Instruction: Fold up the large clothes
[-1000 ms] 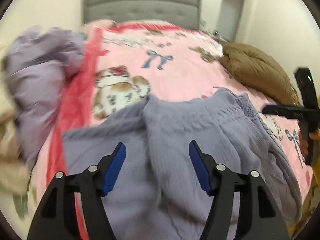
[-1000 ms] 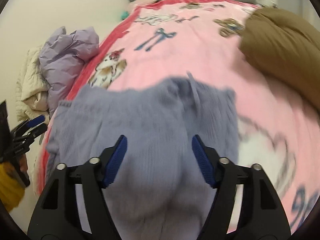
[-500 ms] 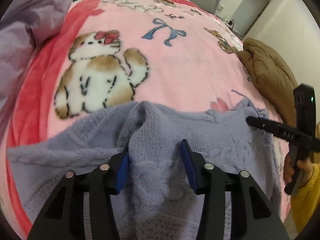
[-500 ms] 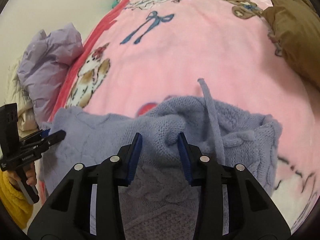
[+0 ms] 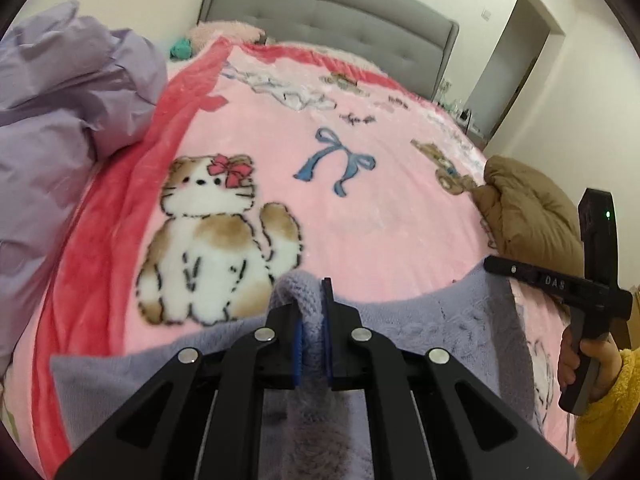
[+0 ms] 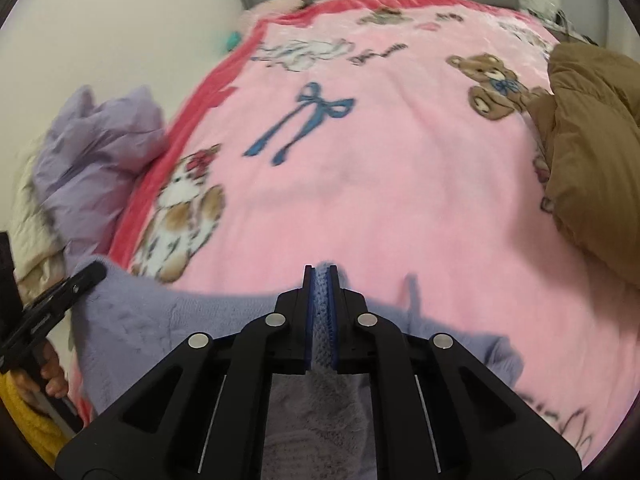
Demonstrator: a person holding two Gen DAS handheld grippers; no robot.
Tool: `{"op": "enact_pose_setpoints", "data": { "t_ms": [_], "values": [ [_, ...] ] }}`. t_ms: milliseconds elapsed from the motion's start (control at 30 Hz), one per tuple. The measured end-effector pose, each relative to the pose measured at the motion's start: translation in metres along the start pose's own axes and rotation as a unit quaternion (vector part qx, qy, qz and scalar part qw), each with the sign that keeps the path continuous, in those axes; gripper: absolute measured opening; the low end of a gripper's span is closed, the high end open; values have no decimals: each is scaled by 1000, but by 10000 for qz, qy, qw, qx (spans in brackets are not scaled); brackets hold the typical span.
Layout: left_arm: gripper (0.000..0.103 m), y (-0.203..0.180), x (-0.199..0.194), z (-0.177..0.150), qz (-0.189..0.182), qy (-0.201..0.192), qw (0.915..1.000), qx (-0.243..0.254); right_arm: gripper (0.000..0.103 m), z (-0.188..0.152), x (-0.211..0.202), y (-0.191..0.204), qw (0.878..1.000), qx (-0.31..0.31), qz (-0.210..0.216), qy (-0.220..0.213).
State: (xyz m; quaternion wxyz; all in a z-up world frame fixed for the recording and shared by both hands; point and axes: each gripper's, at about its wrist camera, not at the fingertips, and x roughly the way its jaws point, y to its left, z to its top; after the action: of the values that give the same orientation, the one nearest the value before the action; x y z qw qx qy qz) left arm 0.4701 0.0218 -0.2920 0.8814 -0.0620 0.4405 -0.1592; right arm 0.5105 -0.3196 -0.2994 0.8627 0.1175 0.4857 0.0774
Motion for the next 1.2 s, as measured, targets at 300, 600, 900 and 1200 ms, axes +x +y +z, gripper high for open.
{"op": "enact_pose_setpoints", "data": {
  "t_ms": [300, 600, 900, 1200],
  "values": [
    [17, 22, 41, -30, 90, 715, 9965, 431, 1, -6, 30, -27, 9990, 305, -80, 330],
    [69, 60, -21, -53, -179, -79, 9953, -947, 44, -82, -27, -23, 9984, 483, 305, 24],
    [70, 32, -57, -107, 23, 0, 9937, -1120, 57, -143, -41, -13, 9955, 876, 290, 196],
    [14, 20, -37, -132, 659, 367, 9909, -1115, 7, -160, -32, -10, 9938, 1041, 311, 234]
  ]
}}
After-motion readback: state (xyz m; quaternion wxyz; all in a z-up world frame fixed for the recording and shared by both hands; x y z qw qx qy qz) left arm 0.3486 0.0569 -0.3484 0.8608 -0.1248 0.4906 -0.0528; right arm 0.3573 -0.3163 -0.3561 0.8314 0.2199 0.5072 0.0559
